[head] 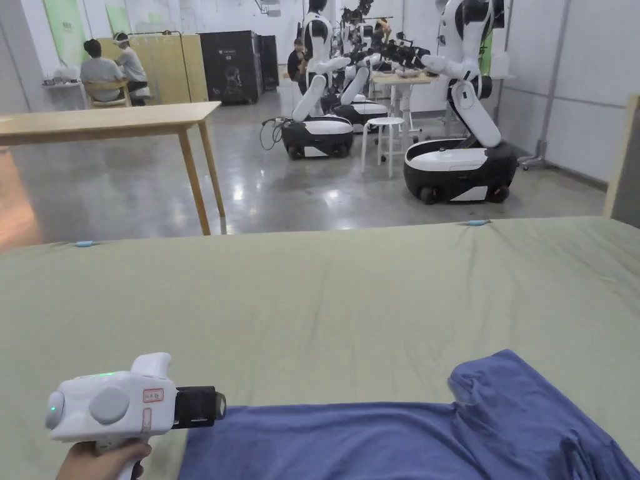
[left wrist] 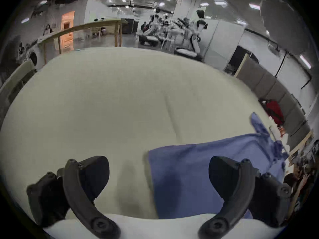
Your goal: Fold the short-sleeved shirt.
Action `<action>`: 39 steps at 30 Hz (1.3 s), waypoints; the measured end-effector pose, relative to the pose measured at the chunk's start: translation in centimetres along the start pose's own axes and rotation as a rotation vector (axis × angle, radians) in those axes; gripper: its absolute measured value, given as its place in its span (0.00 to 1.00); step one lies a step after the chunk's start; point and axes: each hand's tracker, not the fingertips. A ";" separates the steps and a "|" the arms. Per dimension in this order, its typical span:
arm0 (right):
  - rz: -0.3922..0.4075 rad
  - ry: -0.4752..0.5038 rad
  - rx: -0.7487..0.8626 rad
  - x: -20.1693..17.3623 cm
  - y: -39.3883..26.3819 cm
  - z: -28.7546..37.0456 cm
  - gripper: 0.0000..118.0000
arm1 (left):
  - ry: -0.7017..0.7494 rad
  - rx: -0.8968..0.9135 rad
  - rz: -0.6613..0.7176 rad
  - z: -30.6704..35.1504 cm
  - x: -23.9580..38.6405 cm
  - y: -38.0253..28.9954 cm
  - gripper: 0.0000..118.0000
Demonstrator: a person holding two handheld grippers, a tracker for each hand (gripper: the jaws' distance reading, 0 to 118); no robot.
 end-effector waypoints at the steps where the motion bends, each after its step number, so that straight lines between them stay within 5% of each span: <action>1: -0.003 -0.004 -0.003 0.1 0.0 0.1 0.00 | -0.006 -0.053 0.017 -0.9 0.1 -0.5 0.98; 5: 0.003 -0.031 -0.023 0.3 -0.1 0.1 0.00 | -0.058 -0.104 0.042 -2.7 0.9 -1.4 0.96; 7: -0.001 -0.038 -0.027 0.4 -0.2 0.0 0.00 | 0.036 -0.046 -0.103 -2.4 1.2 -0.9 0.90; 10: -0.012 -0.040 -0.037 0.5 -0.4 -0.3 0.00 | 0.022 -0.050 -0.163 -1.9 2.6 -1.4 0.61; 13: -0.010 -0.027 -0.055 0.3 -0.7 -0.8 0.00 | -0.021 -0.017 -0.211 -1.3 3.1 -1.7 0.01; 22: 0.046 -0.012 -0.051 1.7 1.2 -4.0 0.00 | -0.003 -0.005 -0.227 -0.6 3.9 -1.9 0.01; 28: 0.048 0.026 -0.072 6.5 7.6 -15.6 0.03 | -0.029 0.028 -0.211 0.4 4.5 -2.0 0.01; 29: 0.058 0.058 -0.114 7.4 8.3 -18.0 0.20 | -0.037 0.030 -0.205 0.5 4.5 -2.0 0.01; 31: 0.075 0.094 -0.235 9.1 9.0 -23.9 0.89 | -0.048 0.034 -0.182 0.5 4.7 -2.1 0.01; 32: 0.073 0.087 -0.291 9.6 9.0 -26.5 1.00 | -0.050 0.034 -0.171 0.5 4.7 -2.1 0.01; 36: 0.093 -0.089 -0.464 12.4 7.7 -35.9 0.95 | -0.054 0.034 -0.158 1.3 5.7 -2.8 0.01; 39: 0.096 -0.126 -0.579 12.9 6.1 -38.4 0.89 | -0.056 0.027 -0.157 1.5 6.0 -3.0 0.01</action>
